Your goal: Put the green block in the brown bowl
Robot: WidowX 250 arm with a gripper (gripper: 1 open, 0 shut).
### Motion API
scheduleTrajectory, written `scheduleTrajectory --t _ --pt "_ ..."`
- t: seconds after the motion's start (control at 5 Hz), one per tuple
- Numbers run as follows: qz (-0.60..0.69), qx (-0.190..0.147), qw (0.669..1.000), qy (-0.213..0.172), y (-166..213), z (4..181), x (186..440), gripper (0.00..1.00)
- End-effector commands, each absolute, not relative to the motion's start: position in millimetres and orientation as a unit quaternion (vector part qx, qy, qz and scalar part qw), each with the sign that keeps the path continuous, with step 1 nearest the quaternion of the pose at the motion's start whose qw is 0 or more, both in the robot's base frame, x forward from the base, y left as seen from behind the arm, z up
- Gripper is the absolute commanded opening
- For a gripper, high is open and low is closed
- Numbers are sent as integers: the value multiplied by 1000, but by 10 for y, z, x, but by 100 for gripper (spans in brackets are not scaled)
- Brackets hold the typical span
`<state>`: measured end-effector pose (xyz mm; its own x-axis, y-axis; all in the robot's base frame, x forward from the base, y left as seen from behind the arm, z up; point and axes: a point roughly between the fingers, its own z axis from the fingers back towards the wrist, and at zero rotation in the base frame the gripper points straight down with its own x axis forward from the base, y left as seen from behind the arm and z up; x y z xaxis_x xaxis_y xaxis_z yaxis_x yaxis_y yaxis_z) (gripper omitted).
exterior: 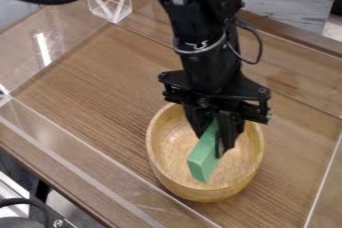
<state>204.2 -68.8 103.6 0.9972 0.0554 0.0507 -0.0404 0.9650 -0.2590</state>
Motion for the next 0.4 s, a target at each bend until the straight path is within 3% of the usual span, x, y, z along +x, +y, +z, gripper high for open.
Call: scheduleTrajectory --t 0.0,0.2 --pt "26 -135 990 -42 -679 1078 2096 0" --pt "24 -137 989 -41 -685 1047 2115 0"
